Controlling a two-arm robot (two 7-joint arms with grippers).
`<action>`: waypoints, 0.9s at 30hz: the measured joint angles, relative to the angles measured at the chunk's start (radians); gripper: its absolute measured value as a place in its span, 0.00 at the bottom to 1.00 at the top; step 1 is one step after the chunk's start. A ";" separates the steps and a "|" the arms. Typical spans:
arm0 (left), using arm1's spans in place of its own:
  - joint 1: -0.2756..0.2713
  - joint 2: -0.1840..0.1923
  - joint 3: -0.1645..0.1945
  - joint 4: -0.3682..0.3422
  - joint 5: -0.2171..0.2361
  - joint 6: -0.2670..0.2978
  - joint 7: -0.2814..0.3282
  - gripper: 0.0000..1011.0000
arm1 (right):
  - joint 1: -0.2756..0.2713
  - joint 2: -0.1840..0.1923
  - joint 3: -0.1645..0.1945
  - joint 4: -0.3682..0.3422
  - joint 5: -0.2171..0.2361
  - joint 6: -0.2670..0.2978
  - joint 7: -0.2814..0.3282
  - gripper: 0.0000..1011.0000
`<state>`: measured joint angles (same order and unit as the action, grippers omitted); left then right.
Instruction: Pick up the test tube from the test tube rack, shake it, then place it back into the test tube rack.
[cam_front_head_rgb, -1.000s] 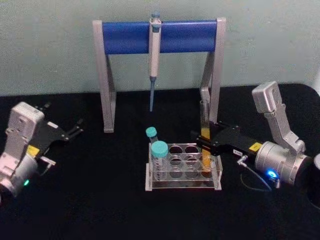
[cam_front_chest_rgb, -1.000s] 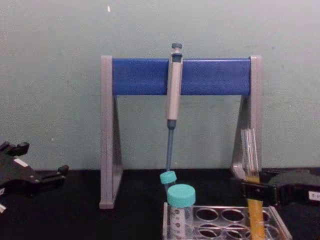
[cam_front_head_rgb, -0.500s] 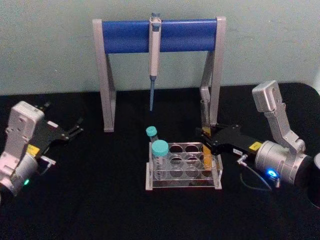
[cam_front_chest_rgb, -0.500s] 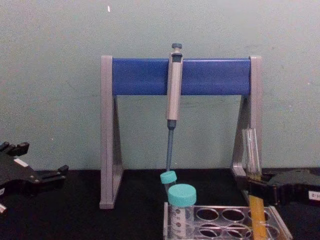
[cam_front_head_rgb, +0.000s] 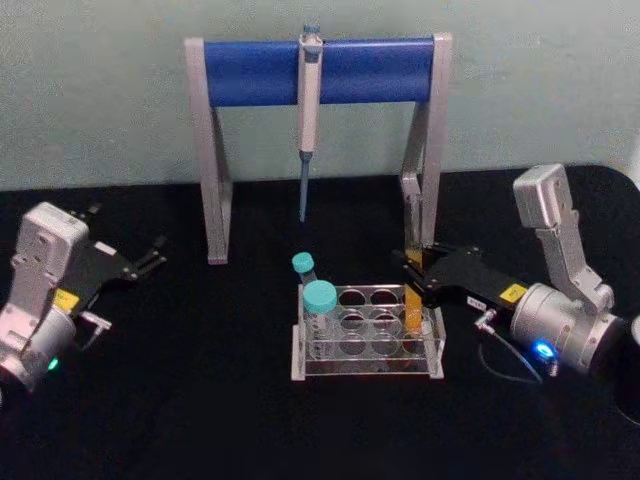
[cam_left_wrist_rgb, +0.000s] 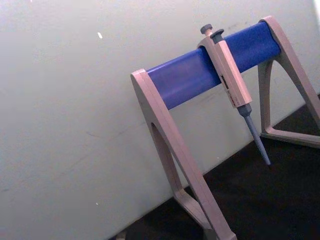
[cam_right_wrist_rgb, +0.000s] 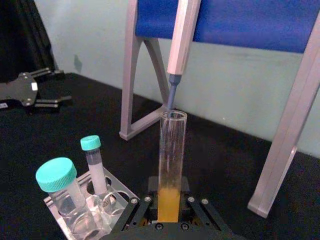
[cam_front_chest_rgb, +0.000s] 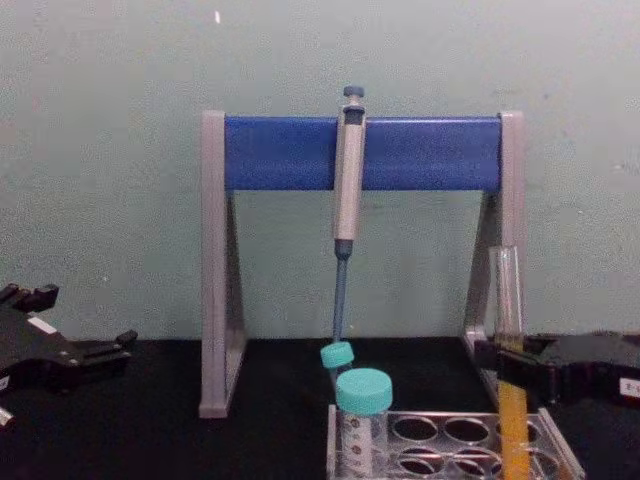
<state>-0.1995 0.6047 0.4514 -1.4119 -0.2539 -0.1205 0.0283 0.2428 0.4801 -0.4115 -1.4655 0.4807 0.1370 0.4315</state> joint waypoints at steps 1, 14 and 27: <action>0.000 0.000 0.000 0.000 0.000 0.000 0.000 0.99 | -0.007 -0.002 0.003 -0.001 -0.002 -0.018 0.001 0.23; 0.000 0.000 0.000 0.000 0.000 0.000 0.000 0.99 | -0.071 -0.010 0.049 -0.026 -0.013 -0.145 0.012 0.23; 0.000 0.000 0.000 0.000 0.000 0.000 0.000 0.99 | -0.103 -0.019 0.093 -0.074 0.000 -0.219 0.031 0.23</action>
<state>-0.1995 0.6047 0.4514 -1.4120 -0.2539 -0.1205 0.0283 0.1403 0.4607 -0.3187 -1.5400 0.4811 -0.0816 0.4630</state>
